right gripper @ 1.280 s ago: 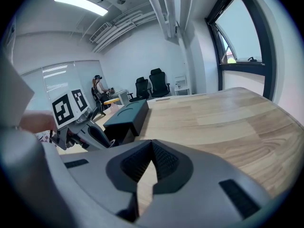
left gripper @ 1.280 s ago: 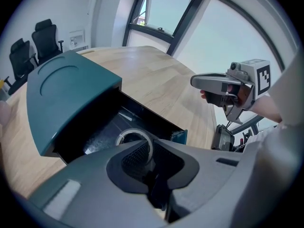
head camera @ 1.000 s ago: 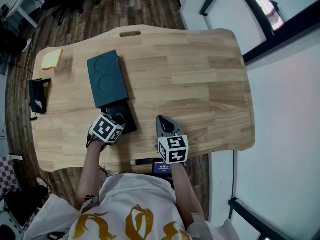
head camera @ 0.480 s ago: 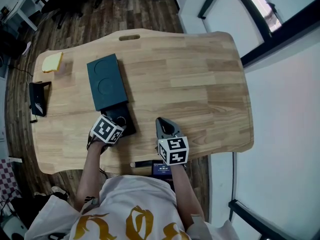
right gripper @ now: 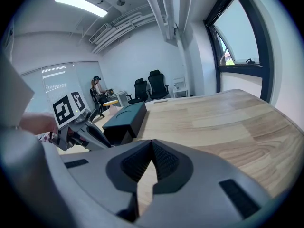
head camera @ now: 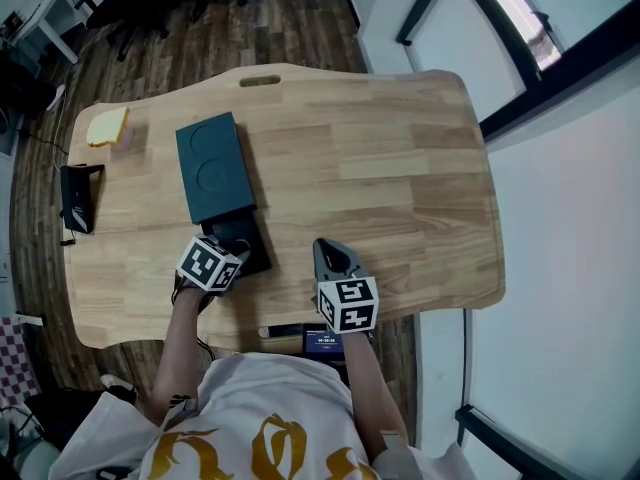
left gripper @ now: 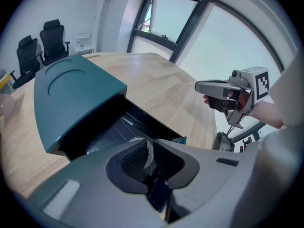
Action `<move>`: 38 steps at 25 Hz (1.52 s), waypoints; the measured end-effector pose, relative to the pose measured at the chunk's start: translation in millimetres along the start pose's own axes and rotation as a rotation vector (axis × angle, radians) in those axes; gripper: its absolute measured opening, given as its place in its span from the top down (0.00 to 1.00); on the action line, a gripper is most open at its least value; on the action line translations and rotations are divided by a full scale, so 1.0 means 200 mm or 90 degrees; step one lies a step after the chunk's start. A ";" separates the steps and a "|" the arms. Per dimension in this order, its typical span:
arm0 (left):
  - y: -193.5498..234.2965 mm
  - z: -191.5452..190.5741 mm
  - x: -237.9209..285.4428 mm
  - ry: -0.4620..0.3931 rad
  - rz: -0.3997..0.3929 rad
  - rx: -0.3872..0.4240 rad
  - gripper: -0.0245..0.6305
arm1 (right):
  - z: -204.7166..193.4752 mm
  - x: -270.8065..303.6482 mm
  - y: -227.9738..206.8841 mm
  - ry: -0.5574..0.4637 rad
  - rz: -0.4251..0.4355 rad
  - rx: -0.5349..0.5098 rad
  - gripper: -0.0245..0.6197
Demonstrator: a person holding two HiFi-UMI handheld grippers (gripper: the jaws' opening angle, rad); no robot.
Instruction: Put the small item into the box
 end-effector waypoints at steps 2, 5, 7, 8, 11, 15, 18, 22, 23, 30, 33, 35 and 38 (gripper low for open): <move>0.00 0.00 -0.02 -0.010 0.004 0.008 0.90 | 0.01 0.00 0.00 -0.003 0.003 -0.002 0.95; -0.02 0.01 -0.04 -0.028 0.015 0.019 0.91 | 0.02 -0.01 0.02 -0.009 0.008 -0.006 0.95; -0.02 0.01 -0.07 -0.049 0.024 0.020 0.91 | 0.02 -0.02 0.03 -0.014 0.012 -0.010 0.95; -0.03 0.01 -0.08 -0.060 0.030 0.021 0.92 | 0.03 -0.02 0.04 -0.016 0.014 -0.012 0.95; -0.04 0.01 -0.13 -0.091 0.043 0.020 0.96 | 0.04 -0.04 0.07 -0.022 0.020 -0.020 0.95; -0.05 -0.01 -0.21 -0.142 0.051 -0.002 0.96 | 0.06 -0.08 0.12 -0.033 0.028 -0.031 0.95; -0.06 0.00 -0.28 -0.206 0.031 -0.047 0.96 | 0.08 -0.11 0.16 -0.045 0.034 -0.040 0.95; -0.09 -0.01 -0.40 -0.298 -0.010 -0.101 0.96 | 0.12 -0.16 0.23 -0.064 0.042 -0.052 0.95; -0.10 -0.02 -0.43 -0.317 -0.009 -0.102 0.96 | 0.13 -0.18 0.26 -0.069 0.045 -0.055 0.95; -0.14 -0.06 -0.71 -0.469 0.067 -0.075 0.96 | 0.24 -0.29 0.39 -0.127 0.053 -0.084 0.95; -0.15 -0.09 -0.82 -0.525 0.110 -0.071 0.96 | 0.27 -0.33 0.43 -0.149 0.052 -0.097 0.95; -0.18 -0.12 -0.90 -0.564 0.141 -0.059 0.96 | 0.28 -0.37 0.46 -0.159 0.050 -0.105 0.95; -0.21 -0.15 -0.98 -0.599 0.176 -0.044 0.96 | 0.30 -0.41 0.50 -0.177 0.047 -0.112 0.95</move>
Point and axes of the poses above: the fingertips, and each gripper's own axes: x forward along the fingers, y to its left, z out of its top, the point moved 6 cm from there along -x, backward along the fingers
